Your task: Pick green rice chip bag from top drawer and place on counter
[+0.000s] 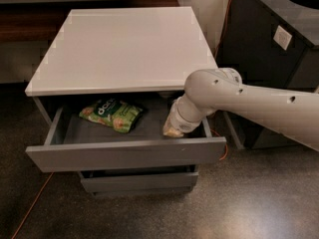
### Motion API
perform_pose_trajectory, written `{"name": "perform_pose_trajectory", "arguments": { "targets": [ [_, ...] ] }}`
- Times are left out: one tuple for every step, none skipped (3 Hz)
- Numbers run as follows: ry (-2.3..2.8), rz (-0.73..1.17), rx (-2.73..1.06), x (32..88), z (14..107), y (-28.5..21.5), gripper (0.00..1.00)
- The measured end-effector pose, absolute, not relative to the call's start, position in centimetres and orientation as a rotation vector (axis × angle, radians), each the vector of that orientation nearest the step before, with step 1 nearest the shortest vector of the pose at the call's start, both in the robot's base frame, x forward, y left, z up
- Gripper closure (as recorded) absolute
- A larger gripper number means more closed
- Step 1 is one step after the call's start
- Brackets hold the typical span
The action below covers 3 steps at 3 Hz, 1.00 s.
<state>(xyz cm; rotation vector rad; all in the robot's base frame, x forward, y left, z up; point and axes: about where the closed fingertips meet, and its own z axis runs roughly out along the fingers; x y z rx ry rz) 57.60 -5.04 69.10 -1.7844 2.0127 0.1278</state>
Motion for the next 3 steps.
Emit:
{"name": "perform_pose_trajectory", "arguments": {
  "targets": [
    [2.04,0.113,-1.789,58.2,67.9,-5.0,1.0],
    [2.07,0.13,-1.803,56.9,67.5,-4.8,1.0],
    [2.09,0.153,-1.828,54.9,67.5,-4.8,1.0]
  ]
}}
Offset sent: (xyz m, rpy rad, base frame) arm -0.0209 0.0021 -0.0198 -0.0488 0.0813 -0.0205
